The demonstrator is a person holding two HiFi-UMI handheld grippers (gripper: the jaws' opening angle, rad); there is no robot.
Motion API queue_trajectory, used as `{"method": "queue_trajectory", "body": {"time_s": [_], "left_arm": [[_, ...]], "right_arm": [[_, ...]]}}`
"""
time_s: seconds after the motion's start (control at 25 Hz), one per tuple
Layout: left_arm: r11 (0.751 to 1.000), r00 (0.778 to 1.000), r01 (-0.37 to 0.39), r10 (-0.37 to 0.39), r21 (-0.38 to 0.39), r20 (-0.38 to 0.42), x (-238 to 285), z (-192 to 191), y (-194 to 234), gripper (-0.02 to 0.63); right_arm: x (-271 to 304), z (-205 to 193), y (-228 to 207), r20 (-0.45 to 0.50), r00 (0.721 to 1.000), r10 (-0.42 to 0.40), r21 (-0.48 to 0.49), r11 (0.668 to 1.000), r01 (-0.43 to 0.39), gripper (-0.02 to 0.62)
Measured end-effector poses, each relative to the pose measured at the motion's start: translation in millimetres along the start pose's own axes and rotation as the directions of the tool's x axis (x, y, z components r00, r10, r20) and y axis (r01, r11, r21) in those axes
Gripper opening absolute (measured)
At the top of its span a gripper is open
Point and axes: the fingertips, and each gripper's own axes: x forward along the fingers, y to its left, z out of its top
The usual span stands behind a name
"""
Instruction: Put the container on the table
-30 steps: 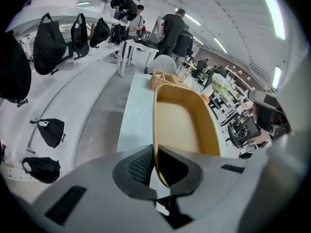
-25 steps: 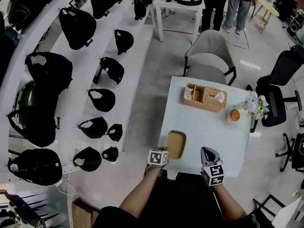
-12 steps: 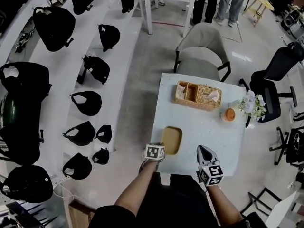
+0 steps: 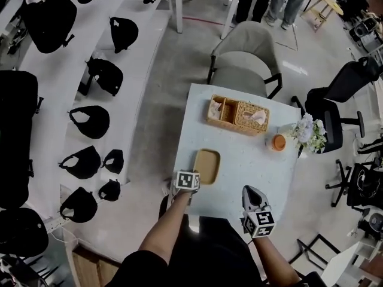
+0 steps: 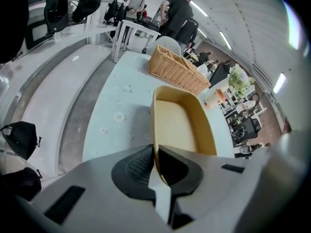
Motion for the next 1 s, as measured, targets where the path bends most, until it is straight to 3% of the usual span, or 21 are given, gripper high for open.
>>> {"method": "queue_trajectory", "body": {"time_s": [0.32,0.52,0.68,1.0], "left_arm": [[1.0,0.999,-0.026,0.026,0.013,-0.03,24.7,-4.4,-5.5,0.014],[0.998,0.999,-0.046,0.046,0.048,-0.002,27.5,0.6,-9.4,0.016],[0.996,0.998,-0.066,0.065,0.057,0.024,25.0,3.7,-11.1,0.167],[0.998,0.987,-0.044,0.035,0.053,0.159,-19.2,15.0,-29.6,0.181]], "right_arm": [[-5.5,-5.9,-9.7,-0.012,1.0,0.008,-0.016,1.0,-0.008,-0.002],[-14.0,-9.9,-18.6,-0.009,1.0,0.023,-0.019,1.0,-0.023,-0.002],[-21.0,-14.6,-27.1,-0.002,0.999,0.032,-0.021,0.999,-0.032,-0.002],[-34.7,-19.0,-26.9,0.012,0.999,0.05,0.007,0.999,-0.05,-0.002]]}}
